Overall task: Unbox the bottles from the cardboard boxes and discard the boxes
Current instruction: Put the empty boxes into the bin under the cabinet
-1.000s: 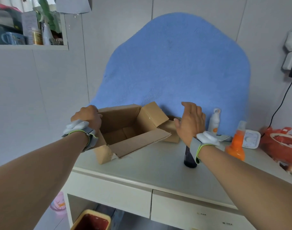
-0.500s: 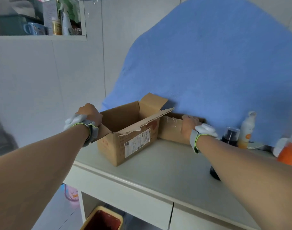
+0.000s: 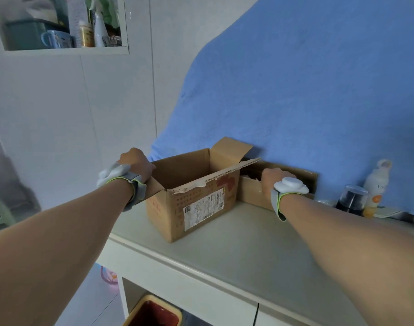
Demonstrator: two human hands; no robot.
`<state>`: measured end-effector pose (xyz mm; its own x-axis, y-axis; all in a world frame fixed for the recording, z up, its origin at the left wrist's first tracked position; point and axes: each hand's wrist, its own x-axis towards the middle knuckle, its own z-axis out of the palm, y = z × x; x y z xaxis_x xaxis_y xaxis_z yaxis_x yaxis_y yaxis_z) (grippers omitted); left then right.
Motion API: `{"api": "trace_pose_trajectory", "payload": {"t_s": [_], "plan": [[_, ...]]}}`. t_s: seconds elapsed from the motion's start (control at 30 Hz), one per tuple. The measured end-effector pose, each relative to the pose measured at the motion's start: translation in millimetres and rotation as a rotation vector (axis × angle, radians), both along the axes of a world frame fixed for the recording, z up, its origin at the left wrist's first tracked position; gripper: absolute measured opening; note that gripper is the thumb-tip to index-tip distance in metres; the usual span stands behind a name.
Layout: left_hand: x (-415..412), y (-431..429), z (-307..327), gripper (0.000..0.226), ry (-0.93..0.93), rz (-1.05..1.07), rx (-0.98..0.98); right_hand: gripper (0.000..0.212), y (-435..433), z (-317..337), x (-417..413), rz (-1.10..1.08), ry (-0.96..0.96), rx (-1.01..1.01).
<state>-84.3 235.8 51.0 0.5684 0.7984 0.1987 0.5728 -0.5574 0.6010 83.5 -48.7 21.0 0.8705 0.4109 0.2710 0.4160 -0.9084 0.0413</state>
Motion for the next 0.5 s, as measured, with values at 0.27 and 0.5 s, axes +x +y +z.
{"api": "trace_pose_trajectory", "payload": {"t_s": [0.27,0.5], "plan": [[-19,8,-9,0.022,-0.041,0.023,-0.009,0.030,-17,10,3,-0.121,0.069,0.516],[-44,14,-22,0.015,-0.085,0.034,0.066,0.025,-29,52,-16,-0.175,0.112,0.724]]}}
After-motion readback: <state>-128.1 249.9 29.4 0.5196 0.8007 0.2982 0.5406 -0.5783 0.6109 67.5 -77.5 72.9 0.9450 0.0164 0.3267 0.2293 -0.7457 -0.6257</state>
